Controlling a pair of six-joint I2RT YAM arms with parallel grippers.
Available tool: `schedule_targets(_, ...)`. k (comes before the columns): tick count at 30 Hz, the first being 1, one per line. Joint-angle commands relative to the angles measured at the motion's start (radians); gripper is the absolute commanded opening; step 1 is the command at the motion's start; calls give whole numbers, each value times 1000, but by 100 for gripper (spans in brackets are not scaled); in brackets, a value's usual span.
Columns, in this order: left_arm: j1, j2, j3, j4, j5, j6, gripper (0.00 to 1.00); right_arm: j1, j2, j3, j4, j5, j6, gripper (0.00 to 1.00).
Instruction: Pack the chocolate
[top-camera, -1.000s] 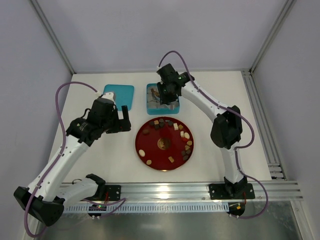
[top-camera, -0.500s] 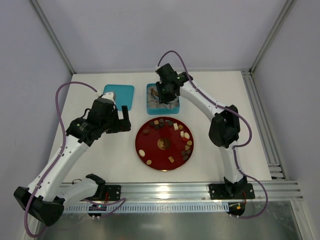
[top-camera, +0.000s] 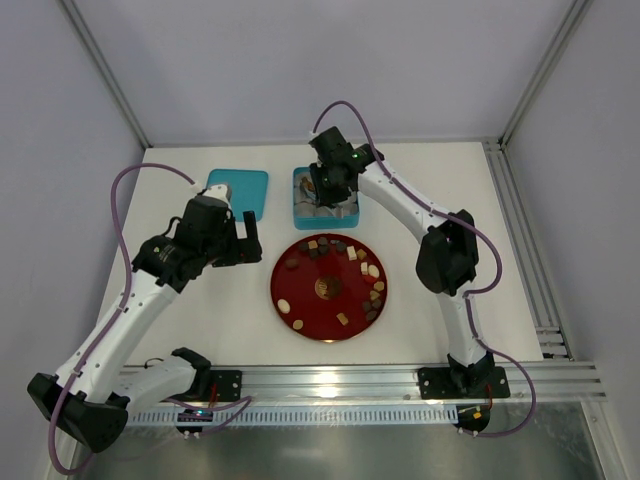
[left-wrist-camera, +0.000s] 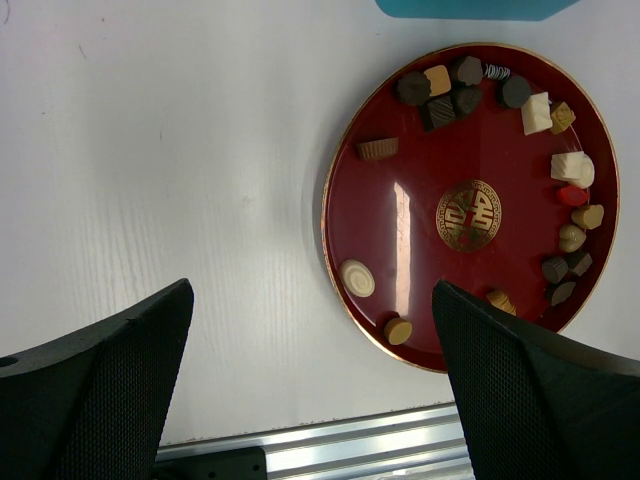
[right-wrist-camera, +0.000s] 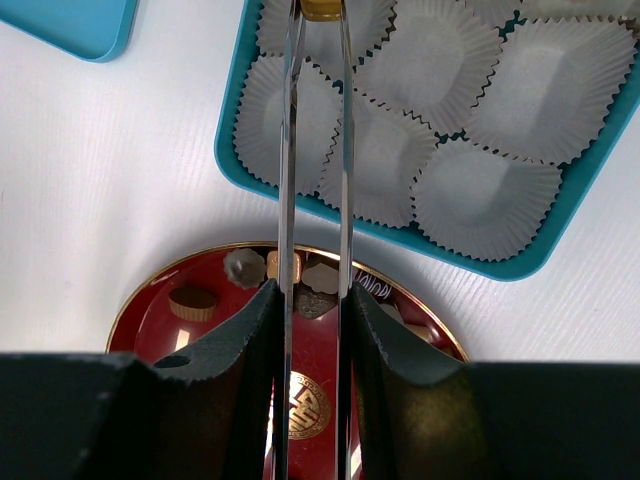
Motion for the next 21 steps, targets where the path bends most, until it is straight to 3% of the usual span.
schedule_targets(1,5,-8,18,20,-11,14,100,7,-2,48,23,8,-9,34)
schedule_targets(21,5,-8,13,24,-10,14,100,15,4,45,21,15,-8,34)
